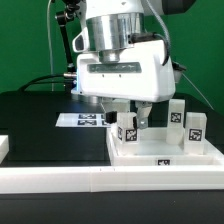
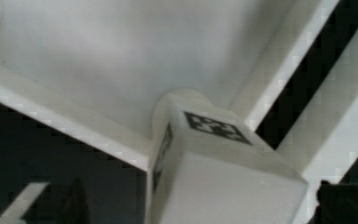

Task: Assemble square table

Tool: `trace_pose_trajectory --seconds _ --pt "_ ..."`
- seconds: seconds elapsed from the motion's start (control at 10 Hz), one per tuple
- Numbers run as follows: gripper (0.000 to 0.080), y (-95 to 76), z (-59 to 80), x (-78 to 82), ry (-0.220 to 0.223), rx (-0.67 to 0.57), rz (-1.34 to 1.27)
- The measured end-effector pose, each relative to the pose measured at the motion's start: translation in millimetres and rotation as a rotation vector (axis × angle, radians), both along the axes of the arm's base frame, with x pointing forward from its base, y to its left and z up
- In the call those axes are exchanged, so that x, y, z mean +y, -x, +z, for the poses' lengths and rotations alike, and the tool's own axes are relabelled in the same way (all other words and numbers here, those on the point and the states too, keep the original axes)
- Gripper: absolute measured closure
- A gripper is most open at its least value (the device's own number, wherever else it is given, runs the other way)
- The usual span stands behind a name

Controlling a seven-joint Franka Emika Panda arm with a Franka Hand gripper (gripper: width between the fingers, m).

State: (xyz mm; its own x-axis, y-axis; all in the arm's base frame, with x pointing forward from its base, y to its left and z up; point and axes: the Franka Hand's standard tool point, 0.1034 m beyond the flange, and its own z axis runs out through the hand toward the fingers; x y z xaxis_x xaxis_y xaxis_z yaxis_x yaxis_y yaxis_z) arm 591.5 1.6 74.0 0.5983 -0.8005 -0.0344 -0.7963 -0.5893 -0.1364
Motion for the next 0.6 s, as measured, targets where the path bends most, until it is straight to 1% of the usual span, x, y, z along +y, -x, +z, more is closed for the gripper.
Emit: trace_pose_trajectory --seconds 0.3,0.6 --pt "0.0151 0.3 -0.5 -0.6 0.018 -0.021 0.202" --pt "0.0151 0.3 -0.7 2.5 0.059 -0.040 0.467"
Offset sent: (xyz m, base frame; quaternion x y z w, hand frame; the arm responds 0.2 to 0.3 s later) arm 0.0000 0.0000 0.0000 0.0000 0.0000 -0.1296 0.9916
